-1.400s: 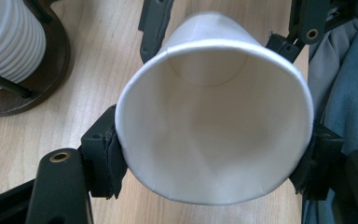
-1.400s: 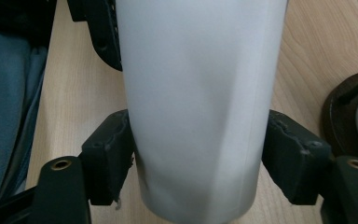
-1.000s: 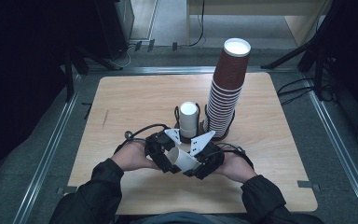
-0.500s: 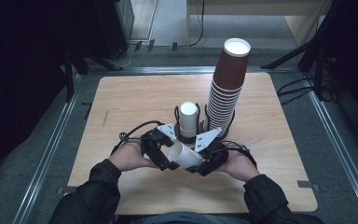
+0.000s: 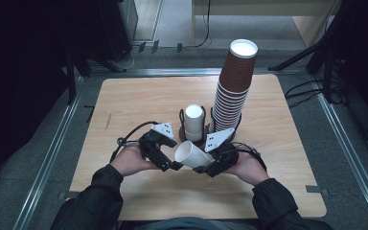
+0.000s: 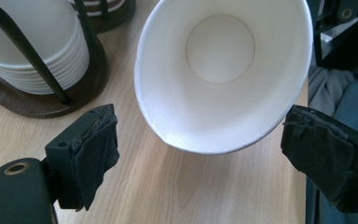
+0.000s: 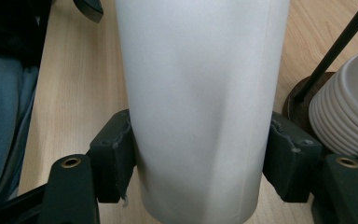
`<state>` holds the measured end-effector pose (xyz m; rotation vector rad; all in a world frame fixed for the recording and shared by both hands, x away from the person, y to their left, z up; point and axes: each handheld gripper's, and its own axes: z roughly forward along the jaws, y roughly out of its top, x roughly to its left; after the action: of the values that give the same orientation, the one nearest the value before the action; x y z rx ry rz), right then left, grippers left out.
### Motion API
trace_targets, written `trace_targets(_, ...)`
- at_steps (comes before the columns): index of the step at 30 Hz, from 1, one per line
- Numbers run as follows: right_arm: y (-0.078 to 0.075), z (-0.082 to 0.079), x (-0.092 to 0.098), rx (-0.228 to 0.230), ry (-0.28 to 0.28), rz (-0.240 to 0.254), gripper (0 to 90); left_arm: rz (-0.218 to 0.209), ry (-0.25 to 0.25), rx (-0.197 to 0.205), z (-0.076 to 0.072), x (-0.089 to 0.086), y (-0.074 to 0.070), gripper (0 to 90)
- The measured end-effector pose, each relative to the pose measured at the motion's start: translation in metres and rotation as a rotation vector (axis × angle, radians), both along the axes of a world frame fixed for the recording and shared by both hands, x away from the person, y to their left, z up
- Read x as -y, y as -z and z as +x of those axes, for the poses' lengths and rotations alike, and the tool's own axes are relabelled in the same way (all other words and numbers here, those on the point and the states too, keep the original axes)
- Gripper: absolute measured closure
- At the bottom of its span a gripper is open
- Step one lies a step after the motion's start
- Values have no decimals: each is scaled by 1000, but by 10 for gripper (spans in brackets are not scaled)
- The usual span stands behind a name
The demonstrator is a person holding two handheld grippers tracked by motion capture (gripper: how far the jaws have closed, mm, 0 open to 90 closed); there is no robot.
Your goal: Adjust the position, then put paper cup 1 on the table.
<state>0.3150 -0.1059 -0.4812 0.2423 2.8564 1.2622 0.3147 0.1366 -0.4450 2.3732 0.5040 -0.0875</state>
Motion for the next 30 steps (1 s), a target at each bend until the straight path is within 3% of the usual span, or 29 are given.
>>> trace_targets(6,-2,1,1,-18,10,26,334,-50,-25,5,-1,-1,1,97)
trace_targets(10,-1,0,1,-29,12,32,334,-50,-34,15,-2,3,2,82)
trace_targets(13,-1,0,1,-23,9,34,334,-86,-38,20,-3,6,2,82)
trace_targets(16,-1,0,0,-26,8,54,334,-132,-42,0,-2,7,1,83)
trace_targets(22,-2,0,-1,-53,6,94,333,-170,-40,3,-1,9,5,87)
trace_targets(24,-2,0,-1,-60,5,100,333,-210,-45,-31,1,8,7,90)
trace_targets(30,-2,-1,-3,-74,0,116,333,-229,-38,-15,-1,9,7,157)
